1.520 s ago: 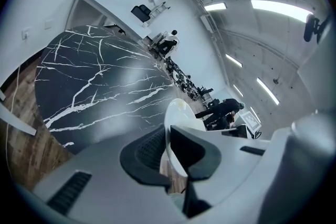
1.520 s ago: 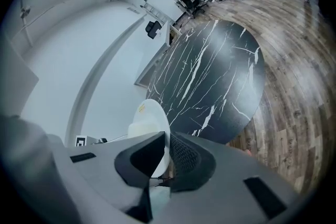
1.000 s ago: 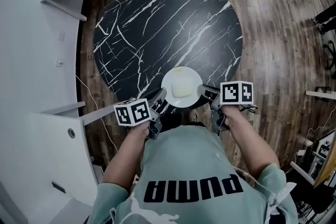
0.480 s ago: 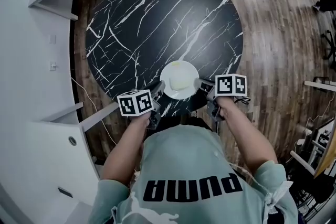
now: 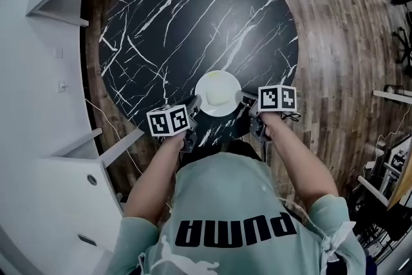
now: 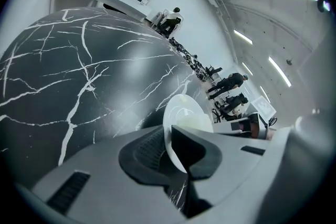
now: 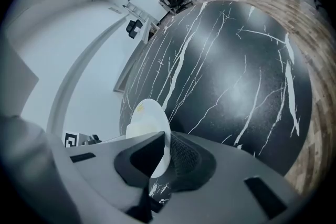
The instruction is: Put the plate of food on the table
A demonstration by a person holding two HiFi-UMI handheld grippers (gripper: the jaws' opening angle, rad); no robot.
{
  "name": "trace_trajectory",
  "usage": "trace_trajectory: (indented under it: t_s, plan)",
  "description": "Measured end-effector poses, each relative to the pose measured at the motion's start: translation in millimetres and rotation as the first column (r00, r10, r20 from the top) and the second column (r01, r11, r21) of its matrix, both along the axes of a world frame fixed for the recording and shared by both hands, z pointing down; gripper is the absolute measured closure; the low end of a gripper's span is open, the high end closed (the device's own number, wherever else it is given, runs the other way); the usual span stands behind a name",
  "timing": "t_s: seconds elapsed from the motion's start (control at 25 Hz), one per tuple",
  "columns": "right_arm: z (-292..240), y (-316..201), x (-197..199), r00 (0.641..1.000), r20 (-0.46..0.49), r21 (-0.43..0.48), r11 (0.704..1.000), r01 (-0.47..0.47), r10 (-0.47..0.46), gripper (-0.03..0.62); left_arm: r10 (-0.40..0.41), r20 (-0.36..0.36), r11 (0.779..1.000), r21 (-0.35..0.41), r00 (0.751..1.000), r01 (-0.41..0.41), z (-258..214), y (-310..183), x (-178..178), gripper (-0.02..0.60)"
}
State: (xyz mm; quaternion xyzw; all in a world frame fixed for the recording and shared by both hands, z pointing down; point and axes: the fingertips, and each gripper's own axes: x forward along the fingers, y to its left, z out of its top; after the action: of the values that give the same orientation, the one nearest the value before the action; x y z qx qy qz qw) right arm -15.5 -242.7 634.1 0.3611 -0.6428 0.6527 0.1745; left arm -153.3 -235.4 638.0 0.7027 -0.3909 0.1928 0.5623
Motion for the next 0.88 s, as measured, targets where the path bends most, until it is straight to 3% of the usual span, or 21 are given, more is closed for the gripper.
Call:
trace_trajectory:
  t_s: [0.88]
  plan:
    - [36.2,-15.0,8.9,0.996,-0.079,0.008,0.999,-0.033,0.033,0.554,0.050,0.106,0.998,0.032,0.993,-0.054,34.7,-14.1,8.4,0.534]
